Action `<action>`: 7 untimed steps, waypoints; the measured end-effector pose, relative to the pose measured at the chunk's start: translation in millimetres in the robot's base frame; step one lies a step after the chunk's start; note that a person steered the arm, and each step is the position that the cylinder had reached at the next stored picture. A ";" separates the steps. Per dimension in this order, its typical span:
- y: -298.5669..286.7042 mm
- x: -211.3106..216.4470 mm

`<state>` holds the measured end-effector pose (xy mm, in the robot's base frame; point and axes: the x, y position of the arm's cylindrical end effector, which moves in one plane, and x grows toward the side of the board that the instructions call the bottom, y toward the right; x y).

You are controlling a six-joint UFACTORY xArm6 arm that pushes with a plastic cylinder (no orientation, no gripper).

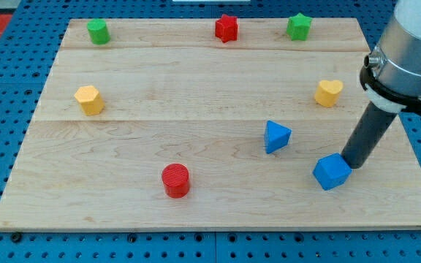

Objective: Move the cube close to the triangle

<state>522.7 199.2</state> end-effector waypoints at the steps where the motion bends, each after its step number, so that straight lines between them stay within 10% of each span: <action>1: 23.4 3.1; 4: -43.6 57.7; 7: -83.8 13.0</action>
<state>535.7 115.5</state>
